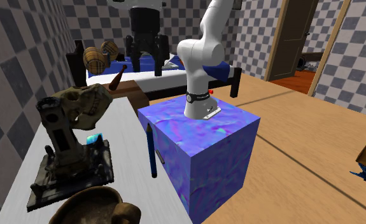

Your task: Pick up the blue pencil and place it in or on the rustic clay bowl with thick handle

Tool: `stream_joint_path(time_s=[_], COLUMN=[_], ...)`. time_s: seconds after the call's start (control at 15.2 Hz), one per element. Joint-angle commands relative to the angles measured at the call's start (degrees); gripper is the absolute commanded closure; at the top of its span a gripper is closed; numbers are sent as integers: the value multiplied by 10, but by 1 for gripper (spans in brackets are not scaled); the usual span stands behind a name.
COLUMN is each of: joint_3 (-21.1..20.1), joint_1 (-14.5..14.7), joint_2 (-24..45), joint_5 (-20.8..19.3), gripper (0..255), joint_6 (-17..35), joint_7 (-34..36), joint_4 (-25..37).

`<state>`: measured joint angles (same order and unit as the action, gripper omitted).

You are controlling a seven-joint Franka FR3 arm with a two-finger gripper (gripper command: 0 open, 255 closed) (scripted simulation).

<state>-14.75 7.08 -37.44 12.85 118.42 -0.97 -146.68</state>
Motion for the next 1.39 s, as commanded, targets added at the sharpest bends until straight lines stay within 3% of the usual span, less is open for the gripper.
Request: stream_joint_path(time_s=[0.0, 0.33, 0.59, 1.12, 1.32], joint_3=[-19, -69, -114, -140, -142], joint_1=[10, 25, 24, 7, 5], joint_2=[22, 96, 164, 229, 234], joint_5=[8, 10, -10, -40, -43], gripper=[0, 0, 0, 0, 0], joint_6=[48, 170, 262, 333, 338], joint_7=[3, 10, 27, 49, 52], joint_4=[-1, 8, 27, 26, 26])
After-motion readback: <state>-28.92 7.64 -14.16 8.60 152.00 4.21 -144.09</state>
